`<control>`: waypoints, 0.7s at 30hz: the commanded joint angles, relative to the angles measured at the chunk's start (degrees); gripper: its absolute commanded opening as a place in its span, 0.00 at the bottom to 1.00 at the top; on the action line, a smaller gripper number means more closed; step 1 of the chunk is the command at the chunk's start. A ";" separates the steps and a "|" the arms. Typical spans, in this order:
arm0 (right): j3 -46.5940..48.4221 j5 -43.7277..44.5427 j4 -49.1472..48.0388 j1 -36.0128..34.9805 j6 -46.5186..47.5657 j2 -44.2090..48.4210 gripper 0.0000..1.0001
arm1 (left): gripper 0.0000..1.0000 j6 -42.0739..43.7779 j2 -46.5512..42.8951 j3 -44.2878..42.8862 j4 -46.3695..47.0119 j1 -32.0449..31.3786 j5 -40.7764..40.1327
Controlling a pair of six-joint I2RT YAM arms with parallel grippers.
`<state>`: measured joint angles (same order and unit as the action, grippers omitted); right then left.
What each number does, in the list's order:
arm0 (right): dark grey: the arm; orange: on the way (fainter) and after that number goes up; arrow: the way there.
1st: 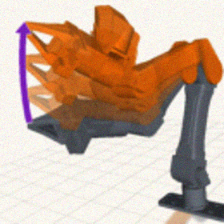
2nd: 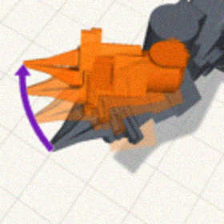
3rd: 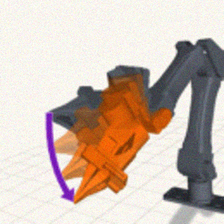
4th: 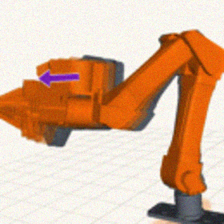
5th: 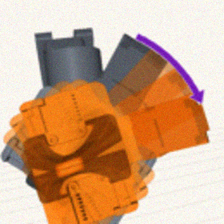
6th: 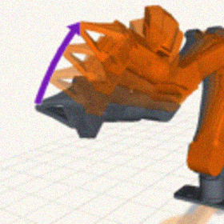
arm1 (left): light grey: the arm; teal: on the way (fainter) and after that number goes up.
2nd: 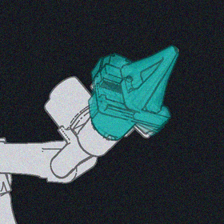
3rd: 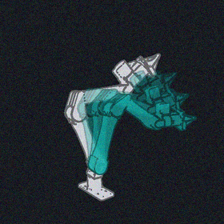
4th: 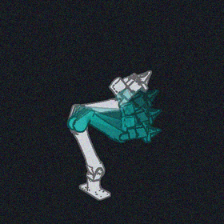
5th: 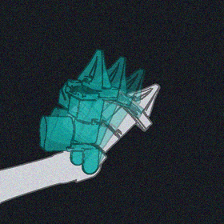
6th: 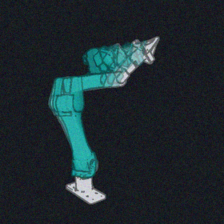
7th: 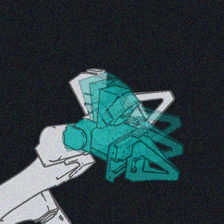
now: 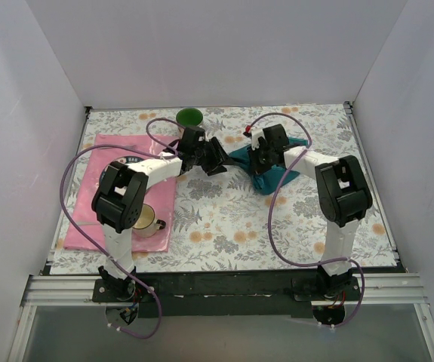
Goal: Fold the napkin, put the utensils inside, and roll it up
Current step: Roll the napkin with the utensil
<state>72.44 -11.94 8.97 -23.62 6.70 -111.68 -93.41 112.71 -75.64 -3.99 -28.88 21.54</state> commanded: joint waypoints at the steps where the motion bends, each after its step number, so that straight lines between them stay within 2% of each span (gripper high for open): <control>1: -0.20 -18.80 9.39 2.78 -3.88 -6.44 0.01 | 0.45 4.89 -3.11 1.11 -0.58 -0.73 -0.98; 11: 3.05 -33.65 12.56 8.23 -5.91 -15.23 0.01 | 0.34 6.48 4.62 -4.42 -1.11 -2.93 1.84; 21: 5.60 -37.98 14.50 10.61 -6.08 -20.42 0.01 | 0.22 4.20 9.11 -7.51 2.75 -3.37 2.54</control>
<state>80.47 -56.80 15.25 -12.80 -2.09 -127.20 -88.79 121.84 -79.81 -4.10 -32.08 23.20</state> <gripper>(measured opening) 0.054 0.238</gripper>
